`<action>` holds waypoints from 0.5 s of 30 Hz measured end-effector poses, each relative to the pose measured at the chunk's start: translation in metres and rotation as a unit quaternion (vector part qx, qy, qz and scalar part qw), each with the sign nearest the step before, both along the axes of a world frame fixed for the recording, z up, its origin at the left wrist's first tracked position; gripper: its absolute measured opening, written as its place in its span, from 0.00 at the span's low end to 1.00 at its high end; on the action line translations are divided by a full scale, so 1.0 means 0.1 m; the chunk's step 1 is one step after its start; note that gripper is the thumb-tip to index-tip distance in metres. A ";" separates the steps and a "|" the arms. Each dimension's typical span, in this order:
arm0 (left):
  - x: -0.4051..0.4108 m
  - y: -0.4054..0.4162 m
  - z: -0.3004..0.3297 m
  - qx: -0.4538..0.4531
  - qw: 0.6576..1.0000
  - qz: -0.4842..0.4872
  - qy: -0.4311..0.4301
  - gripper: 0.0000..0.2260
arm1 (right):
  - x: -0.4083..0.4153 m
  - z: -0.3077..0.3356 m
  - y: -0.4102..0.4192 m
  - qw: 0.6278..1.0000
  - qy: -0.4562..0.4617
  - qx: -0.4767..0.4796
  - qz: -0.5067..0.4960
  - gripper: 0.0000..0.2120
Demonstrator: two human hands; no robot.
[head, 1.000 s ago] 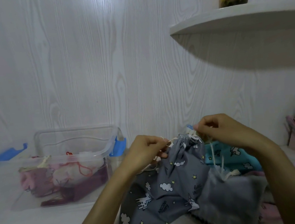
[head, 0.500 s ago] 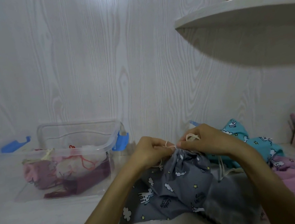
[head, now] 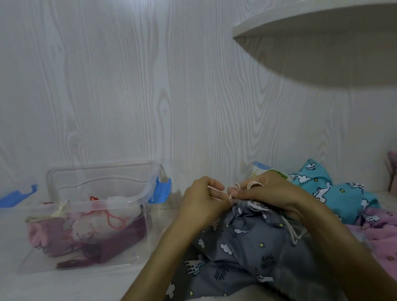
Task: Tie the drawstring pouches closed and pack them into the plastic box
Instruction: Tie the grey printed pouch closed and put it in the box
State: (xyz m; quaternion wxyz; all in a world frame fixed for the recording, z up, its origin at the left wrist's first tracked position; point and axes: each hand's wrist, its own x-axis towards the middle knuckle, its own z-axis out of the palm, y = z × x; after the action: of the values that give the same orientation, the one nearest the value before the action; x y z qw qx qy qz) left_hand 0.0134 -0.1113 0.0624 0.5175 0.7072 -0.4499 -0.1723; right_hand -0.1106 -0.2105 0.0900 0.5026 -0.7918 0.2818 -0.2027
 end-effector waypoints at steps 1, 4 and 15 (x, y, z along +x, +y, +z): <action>0.01 0.01 0.01 0.009 1.000 0.006 -0.030 0.09 | 0.00 0.02 0.02 0.998 -0.032 0.052 -0.010 0.05; 0.04 0.04 0.03 0.039 0.997 -0.010 -0.059 0.08 | -0.03 0.05 -0.02 0.993 -0.071 0.085 -0.030 0.09; -0.12 0.10 0.18 -0.116 0.990 -0.044 0.061 0.07 | 0.02 0.11 0.06 0.991 -0.120 0.041 0.048 0.08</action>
State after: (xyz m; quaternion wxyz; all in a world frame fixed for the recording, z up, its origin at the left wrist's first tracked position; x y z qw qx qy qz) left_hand 0.0017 -0.1016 0.0803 0.6144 0.6103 -0.4646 -0.1846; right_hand -0.1082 -0.2042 0.1006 0.5739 -0.7530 0.1891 -0.2605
